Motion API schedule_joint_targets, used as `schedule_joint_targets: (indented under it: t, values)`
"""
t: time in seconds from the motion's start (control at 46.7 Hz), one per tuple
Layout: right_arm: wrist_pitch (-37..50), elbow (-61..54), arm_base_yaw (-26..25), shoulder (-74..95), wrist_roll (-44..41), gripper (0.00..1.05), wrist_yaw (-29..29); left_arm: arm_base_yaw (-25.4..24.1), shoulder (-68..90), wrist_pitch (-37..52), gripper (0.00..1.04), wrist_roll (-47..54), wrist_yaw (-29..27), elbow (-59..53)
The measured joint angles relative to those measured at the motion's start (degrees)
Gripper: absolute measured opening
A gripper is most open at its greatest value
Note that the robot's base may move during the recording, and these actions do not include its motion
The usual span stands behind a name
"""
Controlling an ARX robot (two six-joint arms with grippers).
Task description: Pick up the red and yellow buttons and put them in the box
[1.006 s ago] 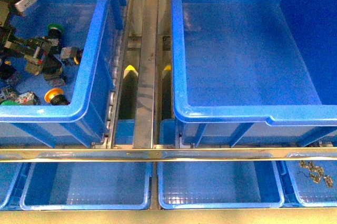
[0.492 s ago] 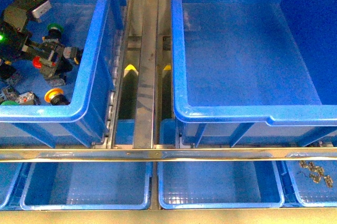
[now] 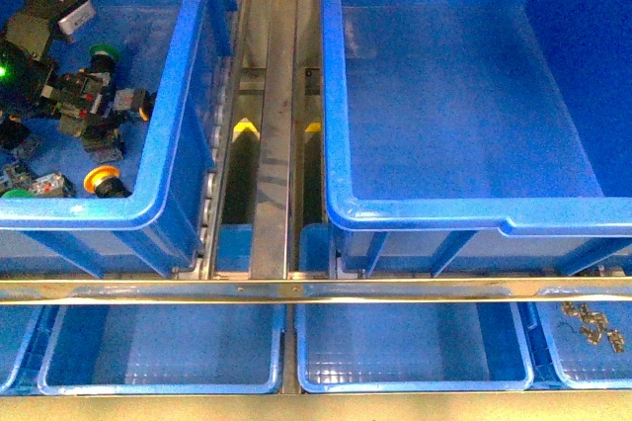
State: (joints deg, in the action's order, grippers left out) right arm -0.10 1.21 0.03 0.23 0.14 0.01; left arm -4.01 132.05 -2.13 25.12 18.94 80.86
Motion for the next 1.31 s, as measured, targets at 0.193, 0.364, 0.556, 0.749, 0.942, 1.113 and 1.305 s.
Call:
schedule_joint_targets:
  t: [0.193, 0.364, 0.556, 0.749, 0.942, 1.113, 1.305]
  values:
    - [0.00, 0.00, 0.00, 0.00, 0.00, 0.99, 0.00, -0.55, -0.02, 0.98, 0.35, -0.87, 0.42, -0.24]
    - [0.00, 0.00, 0.00, 0.00, 0.02, 0.99, 0.00, -1.38, -1.51, 2.99, 0.34, -3.78, 1.92, -1.86]
    - [0.00, 0.00, 0.00, 0.00, 0.00, 0.99, 0.00, -3.19, -10.16, 6.16, 0.34, -12.66, 5.60, -6.25]
    - [0.00, 0.00, 0.00, -0.02, 0.02, 0.99, 0.00, -5.42, -24.15, 10.78, 0.34, -30.36, 13.22, -15.02]
    - [0.00, 0.00, -0.02, 0.00, 0.00, 0.99, 0.00, -2.21, -33.31, 13.11, 0.34, -48.72, 19.54, -23.17]
    - [0.00, 0.00, -0.02, 0.00, 0.02, 0.99, 0.00, 3.34, -37.97, 16.85, 0.34, -61.05, 20.74, -25.22]
    - [0.00, 0.00, -0.02, 0.00, 0.00, 0.99, 0.00, 12.59, -38.27, 20.46, 0.34, -70.88, 16.70, -25.99]
